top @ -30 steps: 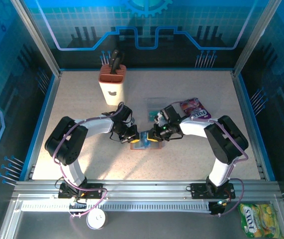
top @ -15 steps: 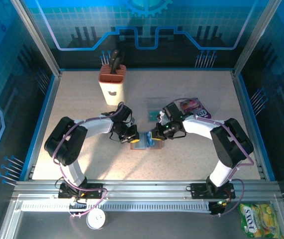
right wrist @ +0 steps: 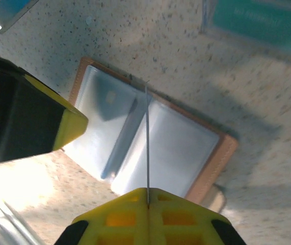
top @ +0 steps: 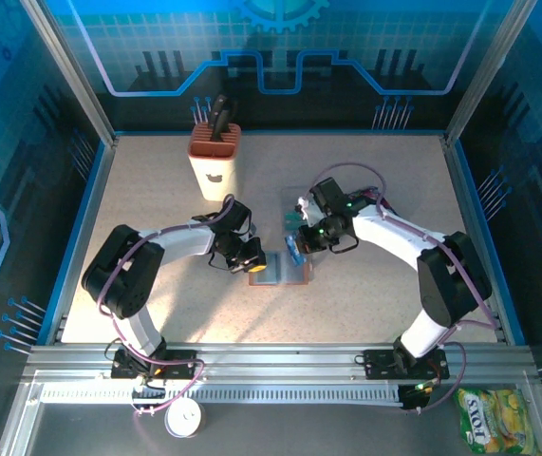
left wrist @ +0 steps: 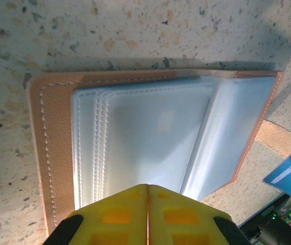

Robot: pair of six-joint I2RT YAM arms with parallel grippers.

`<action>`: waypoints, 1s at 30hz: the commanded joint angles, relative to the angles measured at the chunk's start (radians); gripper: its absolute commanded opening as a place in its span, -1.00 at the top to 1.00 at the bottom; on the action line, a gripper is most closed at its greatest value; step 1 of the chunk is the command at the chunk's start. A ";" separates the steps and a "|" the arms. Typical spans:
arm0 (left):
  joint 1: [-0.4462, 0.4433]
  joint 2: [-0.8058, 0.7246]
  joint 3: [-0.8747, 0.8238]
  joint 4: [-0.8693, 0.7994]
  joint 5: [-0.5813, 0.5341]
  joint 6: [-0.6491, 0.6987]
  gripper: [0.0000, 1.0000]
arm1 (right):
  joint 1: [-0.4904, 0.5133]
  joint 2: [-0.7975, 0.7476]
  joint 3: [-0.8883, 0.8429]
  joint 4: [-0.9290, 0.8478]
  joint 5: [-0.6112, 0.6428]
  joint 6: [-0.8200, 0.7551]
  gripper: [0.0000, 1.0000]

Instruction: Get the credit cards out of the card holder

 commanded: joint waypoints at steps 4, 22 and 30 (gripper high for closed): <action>-0.005 -0.033 0.030 -0.029 0.006 0.003 0.82 | -0.010 -0.004 0.110 -0.154 0.179 -0.427 0.99; -0.005 -0.070 0.029 -0.060 -0.010 0.009 0.81 | -0.071 0.153 0.424 -0.473 0.223 -1.084 1.00; -0.004 -0.066 0.050 -0.083 -0.023 0.023 0.80 | -0.113 0.309 0.641 -0.566 0.127 -1.134 1.00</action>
